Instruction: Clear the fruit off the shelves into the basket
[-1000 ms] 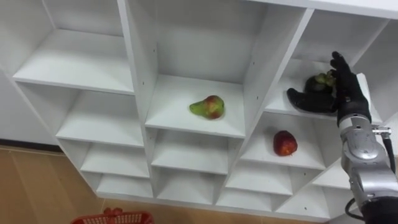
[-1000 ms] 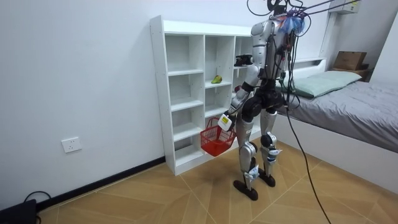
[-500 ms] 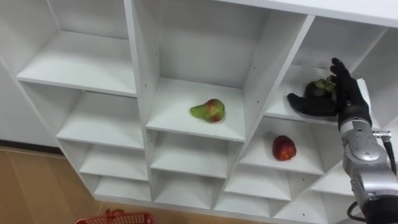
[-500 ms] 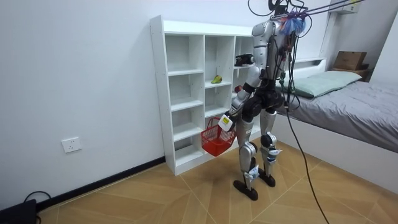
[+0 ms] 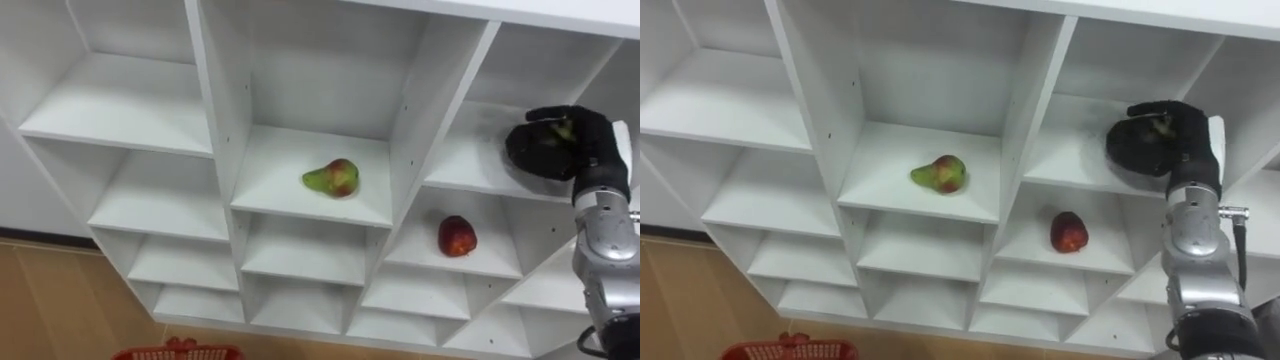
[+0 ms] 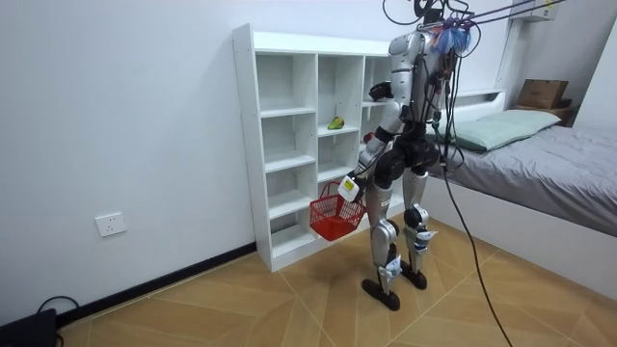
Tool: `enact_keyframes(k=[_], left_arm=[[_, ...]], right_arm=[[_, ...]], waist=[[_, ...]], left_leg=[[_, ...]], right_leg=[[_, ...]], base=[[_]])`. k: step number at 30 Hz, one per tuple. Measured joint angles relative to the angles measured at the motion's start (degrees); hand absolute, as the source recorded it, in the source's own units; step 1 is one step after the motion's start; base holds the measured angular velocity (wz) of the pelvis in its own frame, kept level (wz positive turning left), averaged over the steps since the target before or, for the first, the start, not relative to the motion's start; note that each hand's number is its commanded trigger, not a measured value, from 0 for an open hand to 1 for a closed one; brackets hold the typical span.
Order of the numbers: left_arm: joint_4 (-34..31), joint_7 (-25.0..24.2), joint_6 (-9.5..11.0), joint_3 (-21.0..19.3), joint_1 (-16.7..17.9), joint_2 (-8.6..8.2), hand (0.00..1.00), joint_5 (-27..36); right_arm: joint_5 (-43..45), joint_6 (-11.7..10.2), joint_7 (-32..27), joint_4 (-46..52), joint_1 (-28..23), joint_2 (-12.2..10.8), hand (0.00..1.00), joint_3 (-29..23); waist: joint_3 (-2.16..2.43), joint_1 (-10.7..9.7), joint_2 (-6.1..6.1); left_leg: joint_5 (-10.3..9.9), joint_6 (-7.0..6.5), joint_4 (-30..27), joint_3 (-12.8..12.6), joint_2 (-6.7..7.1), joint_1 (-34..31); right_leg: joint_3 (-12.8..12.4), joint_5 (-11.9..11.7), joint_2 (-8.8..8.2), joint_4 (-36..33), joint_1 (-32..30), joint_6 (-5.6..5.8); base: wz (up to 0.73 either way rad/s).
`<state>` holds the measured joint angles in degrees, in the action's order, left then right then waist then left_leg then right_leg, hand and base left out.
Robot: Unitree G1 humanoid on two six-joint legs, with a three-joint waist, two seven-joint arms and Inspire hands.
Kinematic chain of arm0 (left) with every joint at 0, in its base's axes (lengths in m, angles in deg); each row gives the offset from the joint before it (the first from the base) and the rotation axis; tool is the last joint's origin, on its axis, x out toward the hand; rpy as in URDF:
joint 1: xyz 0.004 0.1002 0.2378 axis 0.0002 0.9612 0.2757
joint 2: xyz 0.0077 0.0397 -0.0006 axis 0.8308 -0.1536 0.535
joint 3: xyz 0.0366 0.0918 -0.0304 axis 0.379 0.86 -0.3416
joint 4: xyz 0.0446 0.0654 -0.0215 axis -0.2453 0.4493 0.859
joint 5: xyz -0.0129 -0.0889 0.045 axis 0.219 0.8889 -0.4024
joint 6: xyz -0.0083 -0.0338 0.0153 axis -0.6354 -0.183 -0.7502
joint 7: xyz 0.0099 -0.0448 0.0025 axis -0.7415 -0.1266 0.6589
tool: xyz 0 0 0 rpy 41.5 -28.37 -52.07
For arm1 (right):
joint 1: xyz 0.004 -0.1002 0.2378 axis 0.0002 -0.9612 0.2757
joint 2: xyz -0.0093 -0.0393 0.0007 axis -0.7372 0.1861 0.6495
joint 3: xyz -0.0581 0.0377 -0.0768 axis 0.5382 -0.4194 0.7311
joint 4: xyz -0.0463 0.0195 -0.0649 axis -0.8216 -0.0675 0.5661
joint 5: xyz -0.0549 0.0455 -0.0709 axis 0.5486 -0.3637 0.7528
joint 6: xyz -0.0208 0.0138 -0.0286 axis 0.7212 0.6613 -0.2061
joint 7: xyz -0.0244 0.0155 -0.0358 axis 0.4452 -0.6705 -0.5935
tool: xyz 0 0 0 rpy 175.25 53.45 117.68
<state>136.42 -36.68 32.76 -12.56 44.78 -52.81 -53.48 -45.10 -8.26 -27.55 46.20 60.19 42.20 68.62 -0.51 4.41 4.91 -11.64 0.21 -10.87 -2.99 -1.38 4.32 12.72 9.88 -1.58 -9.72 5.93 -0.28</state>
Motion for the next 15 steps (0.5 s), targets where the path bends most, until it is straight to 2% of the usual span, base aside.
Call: enact_keyframes(k=[7, 15], left_arm=[[0.3, -0.1, 0.1, 0.0, -0.7, 0.00, 1.00, 0.0], [0.5, -0.2, 0.3, 0.4, -1.4, -0.04, 1.00, 0.4]], right_arm=[[-0.4, 0.1, 0.5, 0.0, 0.8, -0.1, 1.00, 0.2], [-0.4, 0.3, 0.7, 0.6, 0.8, -0.1, 1.00, 1.9]], waist=[[-0.12, 0.2, -0.18], [0.18, 0.2, 0.16]], left_leg=[[0.0, -0.01, 0.2, -0.1, 0.01, 0.0], [0.0, 0.00, 0.2, -0.6, -0.04, 0.0]], right_leg=[[-0.2, 0.0, 0.00, 0.0, 0.0, 0.00], [-0.6, 0.0, 0.06, 0.0, -0.1, 0.00]], base=[[0.00], [-0.02]])
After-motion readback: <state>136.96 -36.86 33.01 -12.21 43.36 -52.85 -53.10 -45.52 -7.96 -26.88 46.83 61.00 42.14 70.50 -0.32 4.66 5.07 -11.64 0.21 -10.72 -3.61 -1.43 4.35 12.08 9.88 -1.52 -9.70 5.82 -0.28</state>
